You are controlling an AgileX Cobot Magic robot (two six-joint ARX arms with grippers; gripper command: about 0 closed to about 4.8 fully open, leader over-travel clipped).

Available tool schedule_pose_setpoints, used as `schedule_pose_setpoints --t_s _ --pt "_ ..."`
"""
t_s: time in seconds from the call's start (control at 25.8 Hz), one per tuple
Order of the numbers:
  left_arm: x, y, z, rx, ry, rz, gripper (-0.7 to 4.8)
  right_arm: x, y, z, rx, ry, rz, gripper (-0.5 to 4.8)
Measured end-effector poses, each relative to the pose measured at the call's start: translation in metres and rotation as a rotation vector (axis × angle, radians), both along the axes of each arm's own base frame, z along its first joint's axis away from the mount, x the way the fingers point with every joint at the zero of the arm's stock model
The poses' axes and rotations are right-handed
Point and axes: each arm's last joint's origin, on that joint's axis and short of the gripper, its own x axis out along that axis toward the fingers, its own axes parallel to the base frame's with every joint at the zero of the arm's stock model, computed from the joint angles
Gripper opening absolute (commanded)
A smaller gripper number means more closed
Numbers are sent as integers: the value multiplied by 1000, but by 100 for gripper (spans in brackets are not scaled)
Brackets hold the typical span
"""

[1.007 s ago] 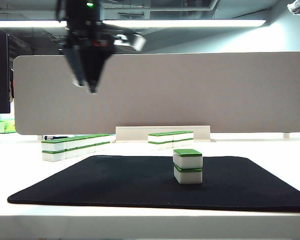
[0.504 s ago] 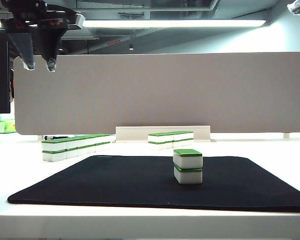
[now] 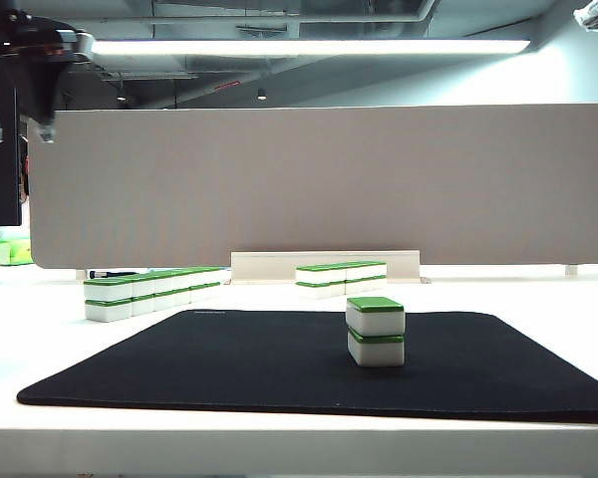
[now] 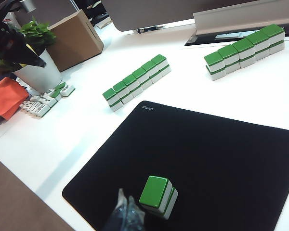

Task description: Take a mahjong tile from the mahjong wall and then place it on the table close to you.

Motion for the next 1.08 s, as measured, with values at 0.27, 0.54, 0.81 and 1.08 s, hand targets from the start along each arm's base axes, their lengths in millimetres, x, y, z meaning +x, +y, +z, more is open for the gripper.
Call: schedule_pose_setpoints --t_s 0.27,0.54,0.81,1.08 --pt "-1 53 1 -33 -17 251 371 0 0 0 0 0 -1 -1" --pt "0 75 2 -24 -64 395 372 0 0 0 -1 0 -3 -1" --pt "25 45 -18 -110 -41 247 372 0 0 0 -4 0 -14 -1" --pt "49 0 -54 -59 56 31 373 0 0 0 -5 0 -16 -1"
